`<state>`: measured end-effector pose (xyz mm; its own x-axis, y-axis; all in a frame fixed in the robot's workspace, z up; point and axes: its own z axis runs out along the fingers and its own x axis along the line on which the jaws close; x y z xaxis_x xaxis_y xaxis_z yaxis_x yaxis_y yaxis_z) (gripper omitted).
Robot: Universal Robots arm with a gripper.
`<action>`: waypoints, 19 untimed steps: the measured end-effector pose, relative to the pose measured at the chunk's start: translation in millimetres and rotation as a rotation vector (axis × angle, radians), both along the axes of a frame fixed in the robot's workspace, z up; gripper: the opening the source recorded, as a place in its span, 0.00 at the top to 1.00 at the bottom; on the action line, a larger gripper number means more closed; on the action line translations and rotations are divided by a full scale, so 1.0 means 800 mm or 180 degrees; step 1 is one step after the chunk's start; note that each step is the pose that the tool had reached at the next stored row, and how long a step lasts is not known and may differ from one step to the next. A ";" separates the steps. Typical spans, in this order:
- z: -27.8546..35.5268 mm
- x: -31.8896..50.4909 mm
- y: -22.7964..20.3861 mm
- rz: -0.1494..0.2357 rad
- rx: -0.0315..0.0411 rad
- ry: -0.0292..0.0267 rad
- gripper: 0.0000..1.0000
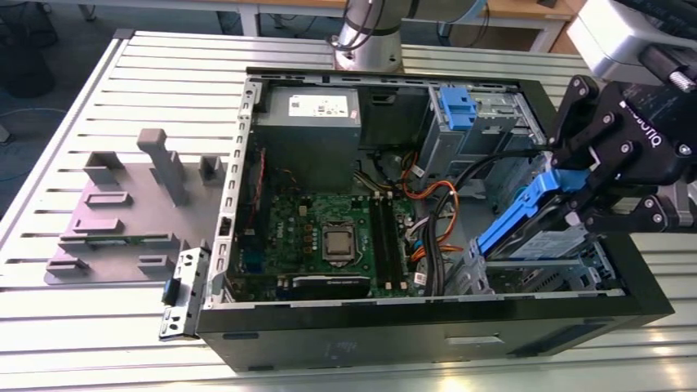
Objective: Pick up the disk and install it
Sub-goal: 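Insert the disk into the insertion slot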
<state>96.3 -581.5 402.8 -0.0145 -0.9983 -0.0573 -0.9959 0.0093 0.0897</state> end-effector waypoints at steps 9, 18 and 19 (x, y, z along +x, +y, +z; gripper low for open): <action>-0.0040 0.000 0.0000 0.0000 0.0000 0.0000 0.63; -0.0050 0.000 0.0000 0.0000 0.0000 0.0000 0.63; -0.0050 0.000 0.0000 0.0000 0.0000 0.0000 0.63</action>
